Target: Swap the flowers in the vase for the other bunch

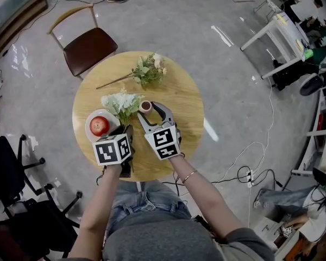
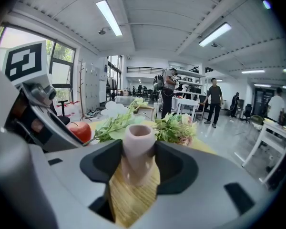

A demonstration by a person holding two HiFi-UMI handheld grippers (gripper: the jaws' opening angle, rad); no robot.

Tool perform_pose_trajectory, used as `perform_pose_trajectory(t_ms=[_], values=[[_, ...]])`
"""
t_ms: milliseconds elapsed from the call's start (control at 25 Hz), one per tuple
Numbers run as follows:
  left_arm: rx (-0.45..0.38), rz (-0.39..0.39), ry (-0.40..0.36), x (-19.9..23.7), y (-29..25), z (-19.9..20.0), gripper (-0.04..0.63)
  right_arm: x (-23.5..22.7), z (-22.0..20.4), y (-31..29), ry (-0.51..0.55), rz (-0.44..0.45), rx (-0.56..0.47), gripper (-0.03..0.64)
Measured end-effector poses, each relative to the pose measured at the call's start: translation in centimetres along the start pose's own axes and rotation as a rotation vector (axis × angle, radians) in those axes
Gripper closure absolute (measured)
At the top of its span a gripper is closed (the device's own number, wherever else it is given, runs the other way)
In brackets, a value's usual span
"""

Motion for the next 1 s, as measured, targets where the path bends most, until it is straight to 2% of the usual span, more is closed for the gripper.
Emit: perform_pose_trajectory(t_ms=[160,560,720,840,1000], values=[[-0.009,-0.011,-0.024,0.0,0.5,-0.1,0.468,-0.2,0.0,-0.1,0.001,0.0,0.002,0.391],[0.029,0.031,-0.034,0.6,-0.5,-0.3,0.433,0.0,0.0,-0.1,0.001,0.0,0.005,0.39],[0.01,0.037,-0.046,0.3,0.3,-0.3,0.431,0.0,0.0,-0.1,0.0,-0.001,0.003,0.39],[-0.042,0.038,-0.099,-0.3,2.2,0.4,0.432,0.1,0.0,-0.1,0.0,-0.002,0.001,0.39],[-0.148,0.047,-0.22,-1.0,5.4,3.5,0.46,0.0,0.1,-0.1,0.004,-0.007,0.004,0.39]])
Point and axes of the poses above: the fingertips, and each gripper's own axes: y backward along the fingers, x to its left, z out of its top, the point moved 9 cm from there along y, backward along the fingers, and after that the axes turned 14 degrees about x, right-handed, at the moved point
